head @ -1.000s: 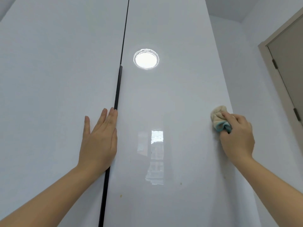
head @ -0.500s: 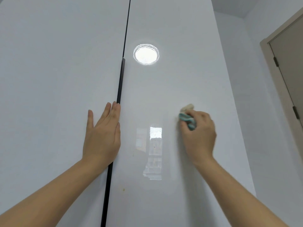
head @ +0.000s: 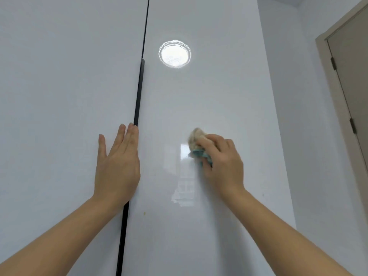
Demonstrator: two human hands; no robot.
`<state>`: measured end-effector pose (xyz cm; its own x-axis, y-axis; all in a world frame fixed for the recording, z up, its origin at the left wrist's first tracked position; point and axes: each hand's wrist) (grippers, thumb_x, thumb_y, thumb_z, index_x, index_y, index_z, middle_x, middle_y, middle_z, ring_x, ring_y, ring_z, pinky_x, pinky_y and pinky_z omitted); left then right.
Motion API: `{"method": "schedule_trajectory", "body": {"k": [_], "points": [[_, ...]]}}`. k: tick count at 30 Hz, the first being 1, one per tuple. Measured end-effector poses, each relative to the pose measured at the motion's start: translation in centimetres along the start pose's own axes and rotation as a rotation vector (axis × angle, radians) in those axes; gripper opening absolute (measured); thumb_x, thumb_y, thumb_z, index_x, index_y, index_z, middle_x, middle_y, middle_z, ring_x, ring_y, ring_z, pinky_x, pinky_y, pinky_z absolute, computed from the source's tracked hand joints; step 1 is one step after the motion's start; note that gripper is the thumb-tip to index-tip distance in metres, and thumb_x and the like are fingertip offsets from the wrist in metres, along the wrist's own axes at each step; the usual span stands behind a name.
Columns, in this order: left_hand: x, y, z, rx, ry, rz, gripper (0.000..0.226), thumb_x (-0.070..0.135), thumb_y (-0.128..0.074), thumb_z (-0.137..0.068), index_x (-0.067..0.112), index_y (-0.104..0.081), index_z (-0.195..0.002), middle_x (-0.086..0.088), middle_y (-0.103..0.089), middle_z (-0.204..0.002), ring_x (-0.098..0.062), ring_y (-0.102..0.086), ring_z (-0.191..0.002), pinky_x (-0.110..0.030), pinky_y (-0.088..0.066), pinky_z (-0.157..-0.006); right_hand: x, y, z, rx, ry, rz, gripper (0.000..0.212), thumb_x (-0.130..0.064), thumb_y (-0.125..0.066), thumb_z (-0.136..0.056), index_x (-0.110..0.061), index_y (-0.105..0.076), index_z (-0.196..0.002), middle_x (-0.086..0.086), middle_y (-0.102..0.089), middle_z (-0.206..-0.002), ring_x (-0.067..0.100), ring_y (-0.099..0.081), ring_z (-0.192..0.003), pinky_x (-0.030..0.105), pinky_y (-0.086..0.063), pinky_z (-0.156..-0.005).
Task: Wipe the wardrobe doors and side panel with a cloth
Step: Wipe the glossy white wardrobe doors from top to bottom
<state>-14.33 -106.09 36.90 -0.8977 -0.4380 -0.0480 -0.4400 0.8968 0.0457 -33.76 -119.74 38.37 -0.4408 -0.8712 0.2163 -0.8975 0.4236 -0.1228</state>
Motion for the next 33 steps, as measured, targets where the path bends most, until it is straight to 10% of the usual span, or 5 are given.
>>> {"method": "schedule_trajectory", "body": {"k": [10,23,33], "points": [[0.1,0.4,2.0,-0.021,-0.017,0.021,0.056,0.017,-0.012,-0.096,0.005,-0.022,-0.15,-0.004,-0.034,-0.154,-0.019,-0.023,-0.145,-0.053,-0.008,-0.118,10.9,6.0,3.3,0.117,-0.711,0.18,0.036,-0.006,-0.054,-0.09,-0.016,-0.054,-0.125,0.008,-0.05,-0.129,0.029,-0.042,-0.116,0.033,-0.036,-0.071],[-1.3,0.5,3.0,-0.038,-0.096,0.2,0.057,0.016,-0.024,-0.096,0.008,-0.021,-0.152,0.001,-0.026,-0.157,-0.008,-0.015,-0.146,-0.04,-0.003,-0.121,-2.2,-1.7,-0.6,0.049,-0.144,-0.115,0.025,-0.008,-0.063,-0.078,-0.013,-0.064,-0.102,0.001,-0.063,-0.11,0.026,-0.05,-0.089,0.021,-0.034,-0.075],[-1.1,0.3,2.9,-0.026,-0.098,0.167,0.057,0.02,-0.024,-0.096,0.008,-0.022,-0.152,-0.001,-0.028,-0.156,-0.009,-0.017,-0.146,-0.042,-0.009,-0.12,-8.1,-6.6,-11.1,-0.038,-0.078,-0.211,0.03,0.005,-0.049,-0.08,-0.01,-0.059,-0.104,0.003,-0.059,-0.106,0.022,-0.04,-0.092,0.026,-0.033,-0.066]]}}
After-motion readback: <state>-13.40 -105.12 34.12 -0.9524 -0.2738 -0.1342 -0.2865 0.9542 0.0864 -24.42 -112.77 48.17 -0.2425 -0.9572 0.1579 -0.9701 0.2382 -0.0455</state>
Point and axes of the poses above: each hand's wrist, its own z-axis away from the middle knuckle, its own y-axis out of the back of the hand, x = y × z
